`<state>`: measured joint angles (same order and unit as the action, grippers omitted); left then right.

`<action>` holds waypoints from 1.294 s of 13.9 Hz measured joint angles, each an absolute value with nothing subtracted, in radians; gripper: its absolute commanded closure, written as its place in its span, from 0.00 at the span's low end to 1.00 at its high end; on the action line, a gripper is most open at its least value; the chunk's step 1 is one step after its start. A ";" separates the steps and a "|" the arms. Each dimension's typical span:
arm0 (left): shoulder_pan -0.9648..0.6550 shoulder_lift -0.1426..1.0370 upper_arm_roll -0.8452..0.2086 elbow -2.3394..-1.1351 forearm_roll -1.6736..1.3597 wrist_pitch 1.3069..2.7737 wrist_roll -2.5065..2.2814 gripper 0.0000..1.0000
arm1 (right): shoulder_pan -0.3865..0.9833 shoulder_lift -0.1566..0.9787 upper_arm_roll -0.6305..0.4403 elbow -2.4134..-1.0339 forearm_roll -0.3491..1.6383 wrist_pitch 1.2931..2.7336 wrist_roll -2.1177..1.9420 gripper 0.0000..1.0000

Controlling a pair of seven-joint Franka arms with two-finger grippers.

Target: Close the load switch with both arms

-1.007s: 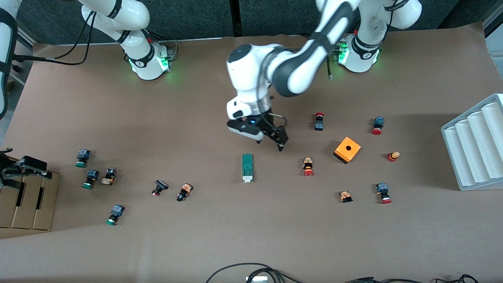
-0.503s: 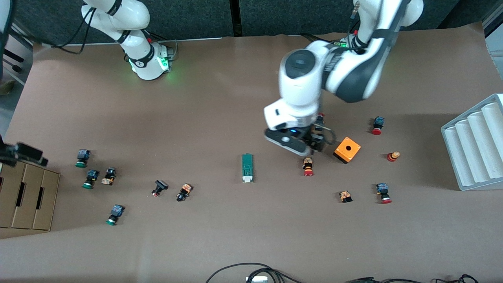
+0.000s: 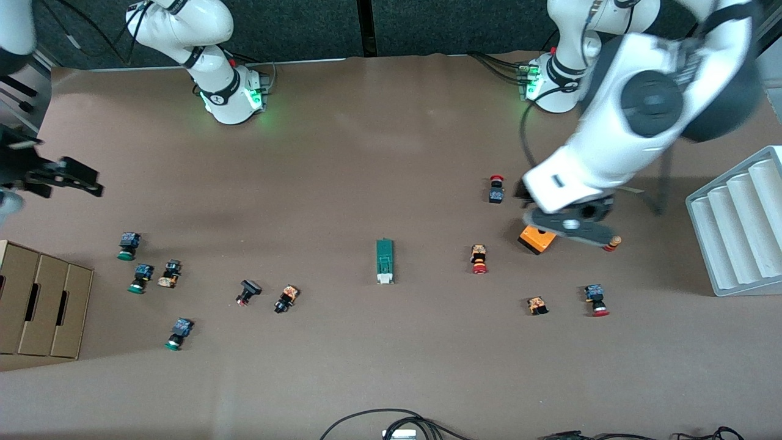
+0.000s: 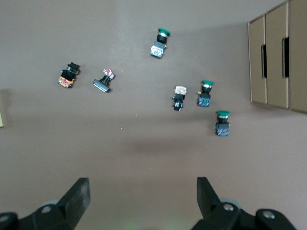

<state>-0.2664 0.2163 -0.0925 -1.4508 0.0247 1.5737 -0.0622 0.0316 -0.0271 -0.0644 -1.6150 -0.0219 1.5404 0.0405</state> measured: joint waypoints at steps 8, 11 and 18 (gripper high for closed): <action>-0.115 0.192 -0.091 -1.398 0.017 1.535 -0.055 0.00 | 0.036 -0.032 -0.069 -1.623 -0.002 1.512 0.088 0.01; -0.115 0.192 -0.092 -1.398 0.017 1.532 -0.055 0.00 | 0.036 -0.032 -0.070 -1.623 0.003 1.536 0.088 0.01; -0.113 0.102 -0.050 -1.512 0.013 1.547 -0.056 0.00 | 0.035 -0.026 -0.078 -1.623 0.004 1.551 -0.028 0.01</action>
<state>-0.1129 0.1023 -0.0502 -1.5124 0.0126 1.5467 -0.0561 0.0352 -0.0262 -0.0783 -1.6233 0.0035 1.5511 -0.0279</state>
